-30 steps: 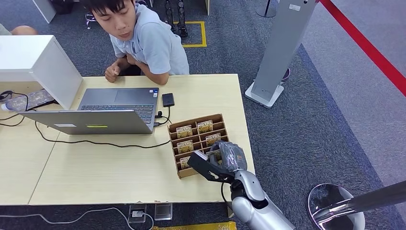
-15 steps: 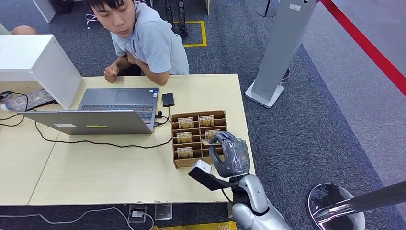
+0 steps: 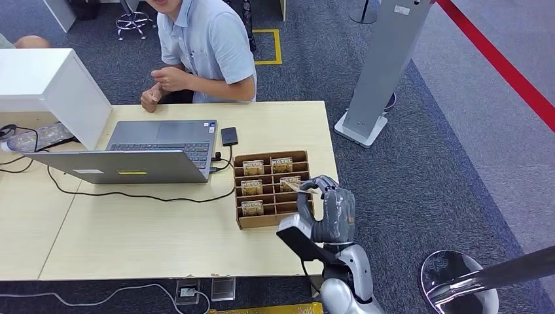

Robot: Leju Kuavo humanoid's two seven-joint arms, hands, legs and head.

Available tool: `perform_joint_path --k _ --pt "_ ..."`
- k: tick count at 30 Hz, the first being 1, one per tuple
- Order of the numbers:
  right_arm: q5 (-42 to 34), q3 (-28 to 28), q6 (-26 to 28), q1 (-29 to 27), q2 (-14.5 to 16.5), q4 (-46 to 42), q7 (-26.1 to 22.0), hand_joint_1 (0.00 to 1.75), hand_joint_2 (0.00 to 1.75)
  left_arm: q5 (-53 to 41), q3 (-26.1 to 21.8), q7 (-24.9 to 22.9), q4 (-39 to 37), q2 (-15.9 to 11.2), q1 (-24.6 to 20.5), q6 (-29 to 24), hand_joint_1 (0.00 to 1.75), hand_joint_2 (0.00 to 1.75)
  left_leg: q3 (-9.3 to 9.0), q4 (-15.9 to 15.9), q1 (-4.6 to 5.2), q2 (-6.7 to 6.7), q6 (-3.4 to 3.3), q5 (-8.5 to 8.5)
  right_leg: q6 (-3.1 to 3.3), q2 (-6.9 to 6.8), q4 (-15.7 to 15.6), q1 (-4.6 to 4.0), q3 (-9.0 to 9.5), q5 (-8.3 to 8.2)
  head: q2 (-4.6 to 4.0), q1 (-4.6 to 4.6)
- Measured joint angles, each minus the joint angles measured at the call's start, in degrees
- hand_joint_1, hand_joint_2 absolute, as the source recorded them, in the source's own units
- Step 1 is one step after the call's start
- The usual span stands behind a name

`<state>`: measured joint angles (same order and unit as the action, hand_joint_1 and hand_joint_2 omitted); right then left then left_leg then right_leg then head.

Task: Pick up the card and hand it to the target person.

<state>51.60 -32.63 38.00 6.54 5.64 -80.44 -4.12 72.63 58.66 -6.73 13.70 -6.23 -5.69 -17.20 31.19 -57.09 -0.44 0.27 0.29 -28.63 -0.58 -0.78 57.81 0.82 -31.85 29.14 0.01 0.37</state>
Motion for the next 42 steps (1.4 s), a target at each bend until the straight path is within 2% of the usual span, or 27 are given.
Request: perform_joint_path --k 2,4,13,18,31,41,42 --pt "-3.12 -2.18 -0.41 3.95 -0.4 2.24 6.8 1.4 1.75 -0.43 0.02 -0.26 0.01 0.0 -0.09 0.28 0.0 1.75 -0.01 0.0 0.0 0.01 0.0 0.01 0.0 0.01 0.01 0.0 -0.01 -0.01 -0.01 0.04" --pt "-5.72 -4.55 -0.65 8.3 -0.57 4.89 9.2 1.4 1.75 -1.08 0.09 -0.35 0.01 0.0 -0.19 0.75 0.0 1.75 -0.02 0.0 0.0 0.0 0.01 0.03 0.01 -0.02 0.02 0.0 -0.01 -0.02 -0.01 0.05" --pt "-10.15 -10.61 -2.82 26.2 0.58 20.59 11.8 1.4 1.75 -3.58 1.53 0.16 0.01 0.0 -1.02 1.85 0.0 1.75 0.03 0.0 -0.01 -0.05 0.03 0.05 0.01 -0.09 0.06 -0.01 -0.03 -0.02 -0.01 0.0" --pt "-10.71 -12.2 -4.43 32.91 2.21 27.87 12.32 1.4 1.75 -3.78 2.09 -0.3 0.0 0.0 -2.02 1.83 0.0 1.75 0.02 0.0 -0.01 -0.06 0.03 0.05 0.01 -0.09 0.06 -0.01 -0.03 -0.02 0.01 0.01" --pt "-10.72 -14.77 -4.51 37.79 6.25 39.34 12.02 1.4 1.75 -3.32 2.86 -0.1 0.0 0.0 -2.2 1.76 0.0 1.75 0.03 0.0 -0.01 -0.06 0.03 0.05 0.01 -0.08 0.06 -0.01 -0.05 0.0 -0.01 -0.01" --pt "-11.08 -15.84 -4.52 38.78 7.45 43.05 11.75 1.4 1.75 -2.95 2.86 0.39 0.0 0.0 -1.87 1.76 0.0 1.75 0.03 0.0 -0.01 -0.06 0.03 0.05 0.0 -0.08 0.06 -0.01 -0.05 0.0 0.0 0.0" --pt "-11.17 -15.91 -4.52 38.79 7.5 43.27 11.74 1.05 1.75 -2.95 2.86 0.44 0.0 0.0 -1.86 1.76 0.0 1.75 0.02 0.0 -0.01 -0.06 0.03 0.05 0.0 -0.08 0.06 -0.01 -0.05 0.0 0.0 -0.01"
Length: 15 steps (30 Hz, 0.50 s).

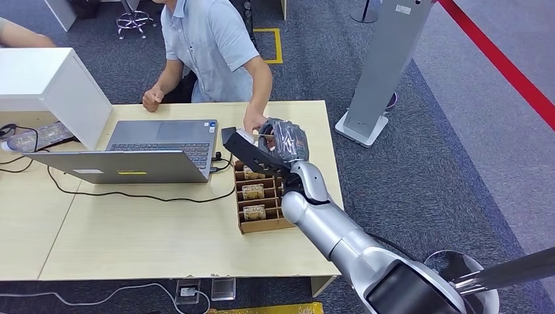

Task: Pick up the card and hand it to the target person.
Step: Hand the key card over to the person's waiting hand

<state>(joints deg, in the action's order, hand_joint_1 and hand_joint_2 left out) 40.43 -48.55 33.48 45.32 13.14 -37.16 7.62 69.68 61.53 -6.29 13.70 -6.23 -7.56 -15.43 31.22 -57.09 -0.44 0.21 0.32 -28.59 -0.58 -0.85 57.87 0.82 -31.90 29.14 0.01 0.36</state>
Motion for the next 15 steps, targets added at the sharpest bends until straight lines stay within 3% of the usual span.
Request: perform_joint_path --k 3,15 --pt "-0.19 -0.11 0.0 0.01 0.06 0.54 -0.03 0.0 1.75 0.0 0.0 0.21 0.0 0.0 0.01 0.13 0.0 1.75 0.0 0.0 0.0 0.0 0.0 0.0 0.0 0.0 0.0 0.0 0.0 0.0 0.0 0.0" --pt "-1.25 -0.4 0.93 0.06 0.05 2.1 -0.34 0.0 1.75 -0.26 0.2 0.76 0.0 -0.02 -0.04 0.43 0.0 1.75 -0.01 0.0 0.0 0.0 0.0 0.0 0.0 0.0 0.0 0.0 0.0 0.0 0.0 -0.03"
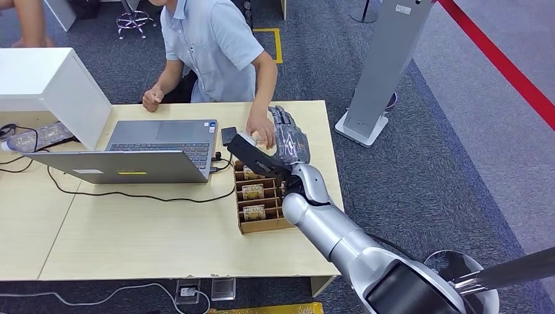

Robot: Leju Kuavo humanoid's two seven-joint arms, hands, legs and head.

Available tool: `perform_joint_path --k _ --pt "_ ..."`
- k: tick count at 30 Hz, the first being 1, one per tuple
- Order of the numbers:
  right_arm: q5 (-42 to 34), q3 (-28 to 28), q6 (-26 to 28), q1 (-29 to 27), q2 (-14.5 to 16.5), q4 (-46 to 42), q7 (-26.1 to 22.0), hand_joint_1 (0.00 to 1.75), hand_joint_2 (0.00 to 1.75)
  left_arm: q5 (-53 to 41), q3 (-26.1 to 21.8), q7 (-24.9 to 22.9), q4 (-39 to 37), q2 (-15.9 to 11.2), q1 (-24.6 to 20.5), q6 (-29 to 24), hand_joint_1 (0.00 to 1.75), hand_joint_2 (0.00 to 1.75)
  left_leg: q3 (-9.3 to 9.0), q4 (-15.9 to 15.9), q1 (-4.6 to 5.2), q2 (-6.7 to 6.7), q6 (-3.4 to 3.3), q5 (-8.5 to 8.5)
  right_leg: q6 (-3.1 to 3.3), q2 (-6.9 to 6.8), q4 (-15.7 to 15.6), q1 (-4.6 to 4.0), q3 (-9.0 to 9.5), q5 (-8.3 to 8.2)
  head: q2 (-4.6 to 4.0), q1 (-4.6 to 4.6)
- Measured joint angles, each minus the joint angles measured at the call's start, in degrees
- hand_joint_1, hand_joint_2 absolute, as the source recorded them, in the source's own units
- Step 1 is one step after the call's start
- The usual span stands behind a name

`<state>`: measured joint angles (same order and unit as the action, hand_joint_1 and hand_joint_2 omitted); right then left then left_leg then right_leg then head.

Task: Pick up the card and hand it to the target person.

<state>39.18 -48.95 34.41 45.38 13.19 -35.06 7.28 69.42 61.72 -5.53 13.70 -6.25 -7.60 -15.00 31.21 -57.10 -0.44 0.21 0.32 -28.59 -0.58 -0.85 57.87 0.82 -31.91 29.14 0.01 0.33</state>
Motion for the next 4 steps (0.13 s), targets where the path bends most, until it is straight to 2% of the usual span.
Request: perform_joint_path --k 4 --pt "-0.15 -0.08 1.29 -0.1 -0.18 -0.31 0.18 0.0 1.75 0.27 -0.01 0.09 0.0 0.0 0.07 -0.31 0.0 1.75 -0.01 0.0 0.0 0.0 0.0 0.0 0.0 0.0 0.0 0.0 0.0 0.0 0.0 0.02"
